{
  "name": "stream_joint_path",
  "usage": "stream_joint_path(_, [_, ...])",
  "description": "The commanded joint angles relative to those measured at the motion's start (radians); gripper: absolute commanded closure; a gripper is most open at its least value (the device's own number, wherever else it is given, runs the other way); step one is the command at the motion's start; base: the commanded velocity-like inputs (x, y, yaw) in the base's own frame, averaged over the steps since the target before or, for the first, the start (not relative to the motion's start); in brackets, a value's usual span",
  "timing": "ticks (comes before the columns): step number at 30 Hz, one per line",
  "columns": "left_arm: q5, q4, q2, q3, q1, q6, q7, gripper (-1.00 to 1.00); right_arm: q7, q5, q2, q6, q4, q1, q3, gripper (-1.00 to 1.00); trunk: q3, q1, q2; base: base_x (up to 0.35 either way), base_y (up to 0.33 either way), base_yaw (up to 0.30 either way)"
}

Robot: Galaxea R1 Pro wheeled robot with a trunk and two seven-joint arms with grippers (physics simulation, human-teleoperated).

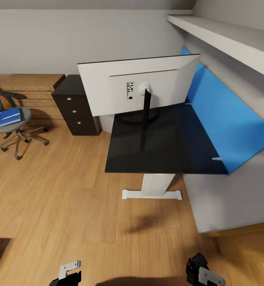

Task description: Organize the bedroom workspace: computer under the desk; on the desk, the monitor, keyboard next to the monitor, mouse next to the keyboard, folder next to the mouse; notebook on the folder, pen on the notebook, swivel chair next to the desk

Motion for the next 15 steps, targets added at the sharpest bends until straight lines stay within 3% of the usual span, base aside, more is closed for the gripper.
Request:
stream_joint_path(1, [-0.01, 0.002, 0.0, 0.006, -0.001, -0.004, 0.005, -1.0, -0.007, -0.006, -0.001, -0.003, 0.001, -0.001, 0.008, 1.0, 0.004, -0.004, 0.006, -0.013, 0.007, 0.0])
stream_joint_path(8, [-0.007, 0.002, 0.008, 0.008, -0.001, -0.003, 0.005, -1.0, -0.006, -0.007, 0.0, -0.004, 0.005, -0.001, 0.009, 1.0, 0.037, -0.031, 0.055, -0.173, 0.131, 0.0])
stream_joint_path(11, [-0.001, 0.002, 0.044, 0.01, -0.001, -0.003, 0.004, -1.0, -0.006, -0.007, 0.0, -0.005, 0.013, -0.001, 0.009, 1.0, 0.051, -0.042, 0.076, -0.253, 0.193, 0.0])
stream_joint_path(15, [0.018, 0.001, 0.053, 0.01, -0.001, -0.003, 0.004, -1.0, -0.006, -0.007, 0.0, -0.006, 0.014, -0.001, 0.009, 1.0, 0.07, -0.057, 0.104, -0.256, 0.197, 0.0])
